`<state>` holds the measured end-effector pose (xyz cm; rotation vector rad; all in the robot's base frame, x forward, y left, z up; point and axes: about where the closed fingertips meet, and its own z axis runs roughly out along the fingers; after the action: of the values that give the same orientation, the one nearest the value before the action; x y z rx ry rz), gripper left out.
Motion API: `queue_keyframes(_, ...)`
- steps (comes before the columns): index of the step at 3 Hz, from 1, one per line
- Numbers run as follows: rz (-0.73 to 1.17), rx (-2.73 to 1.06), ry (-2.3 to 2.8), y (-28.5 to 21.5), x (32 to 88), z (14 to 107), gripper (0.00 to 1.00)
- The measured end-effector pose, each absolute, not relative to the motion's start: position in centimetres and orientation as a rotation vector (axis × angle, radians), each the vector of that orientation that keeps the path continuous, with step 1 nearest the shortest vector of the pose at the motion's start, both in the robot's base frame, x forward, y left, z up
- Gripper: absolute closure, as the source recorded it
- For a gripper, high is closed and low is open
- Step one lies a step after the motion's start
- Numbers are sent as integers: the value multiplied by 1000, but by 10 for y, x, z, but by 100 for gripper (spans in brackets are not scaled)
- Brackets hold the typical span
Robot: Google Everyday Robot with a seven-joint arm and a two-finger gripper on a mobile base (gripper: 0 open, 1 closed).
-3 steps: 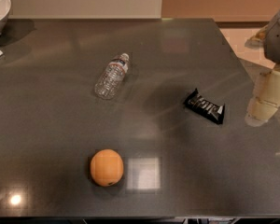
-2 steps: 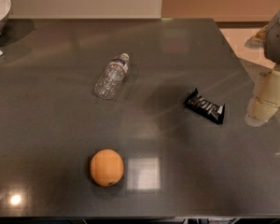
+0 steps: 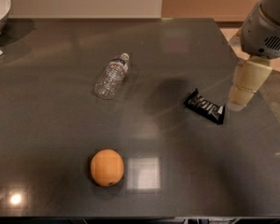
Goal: Move rxbar chocolate near water bottle
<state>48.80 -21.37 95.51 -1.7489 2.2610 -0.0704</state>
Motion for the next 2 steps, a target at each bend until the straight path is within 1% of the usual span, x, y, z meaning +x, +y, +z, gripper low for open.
queue_keyframes(1, -47, -1734, 2292, -210, 506, 935, 0)
queue_keyframes(2, -36, -1704, 2339, -208, 513, 914, 0)
